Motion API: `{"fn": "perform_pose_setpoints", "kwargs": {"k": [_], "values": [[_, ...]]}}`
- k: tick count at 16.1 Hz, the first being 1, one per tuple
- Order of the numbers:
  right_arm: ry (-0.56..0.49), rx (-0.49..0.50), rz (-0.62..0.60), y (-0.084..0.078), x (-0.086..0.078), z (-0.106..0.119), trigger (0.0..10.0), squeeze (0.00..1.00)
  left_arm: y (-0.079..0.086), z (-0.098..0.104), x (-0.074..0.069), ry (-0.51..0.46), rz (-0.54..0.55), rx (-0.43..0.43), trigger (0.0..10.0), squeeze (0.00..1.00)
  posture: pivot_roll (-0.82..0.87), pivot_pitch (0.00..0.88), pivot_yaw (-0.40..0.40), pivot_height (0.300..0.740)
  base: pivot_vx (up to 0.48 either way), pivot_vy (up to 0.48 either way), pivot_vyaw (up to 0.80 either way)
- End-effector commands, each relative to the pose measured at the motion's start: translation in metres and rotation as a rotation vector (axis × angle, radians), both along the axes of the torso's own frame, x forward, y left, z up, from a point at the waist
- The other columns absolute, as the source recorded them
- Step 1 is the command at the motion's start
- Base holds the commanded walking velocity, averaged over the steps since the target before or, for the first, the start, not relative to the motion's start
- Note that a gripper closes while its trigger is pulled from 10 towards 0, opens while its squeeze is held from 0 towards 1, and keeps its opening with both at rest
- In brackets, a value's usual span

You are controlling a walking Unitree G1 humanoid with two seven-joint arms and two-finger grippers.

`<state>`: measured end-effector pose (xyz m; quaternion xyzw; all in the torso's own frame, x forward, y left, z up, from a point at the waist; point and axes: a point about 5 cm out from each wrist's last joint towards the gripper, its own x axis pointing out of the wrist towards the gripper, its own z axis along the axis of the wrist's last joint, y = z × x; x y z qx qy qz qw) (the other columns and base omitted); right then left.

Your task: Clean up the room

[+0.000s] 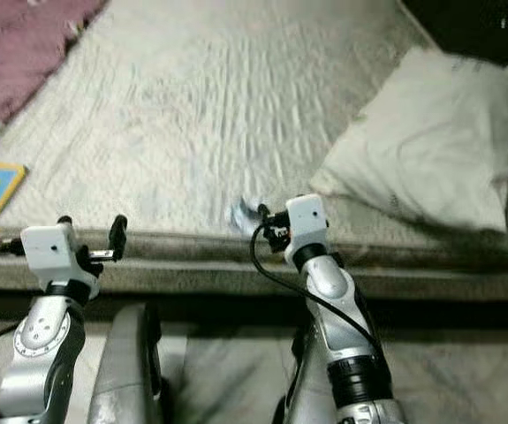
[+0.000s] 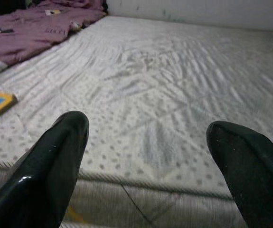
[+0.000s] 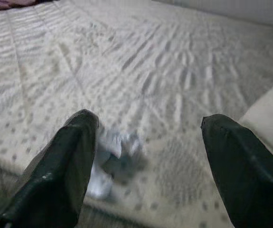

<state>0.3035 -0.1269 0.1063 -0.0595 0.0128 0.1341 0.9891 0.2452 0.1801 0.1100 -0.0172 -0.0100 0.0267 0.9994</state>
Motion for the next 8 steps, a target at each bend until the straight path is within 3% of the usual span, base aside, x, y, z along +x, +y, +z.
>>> {"fn": "perform_pose_setpoints", "kwargs": {"k": [1, 4, 8], "values": [[0.002, -0.010, 0.027, 0.0038, 0.0012, -0.0016, 10.0, 0.00, 0.0002, -0.0003, 0.0014, -0.002, -0.006, -0.003, 10.0, 0.00, -0.07, 0.080, -0.047, 0.497, 0.341, 0.000, 0.45], [-0.007, -0.020, 0.032, 0.0062, 0.0030, -0.0025, 10.0, 0.00, -0.0024, -0.0022, 0.0019, 0.006, -0.024, -0.008, 10.0, 0.00, -0.06, 0.040, -0.045, 0.497, 0.308, 0.000, 0.71], [-0.005, -0.008, 0.031, 0.0082, 0.0050, -0.0043, 10.0, 0.00, -0.0049, -0.0029, 0.0023, 0.011, -0.024, -0.025, 10.0, 0.00, -0.06, 0.037, -0.047, 0.497, 0.000, 0.000, 0.00]]}}
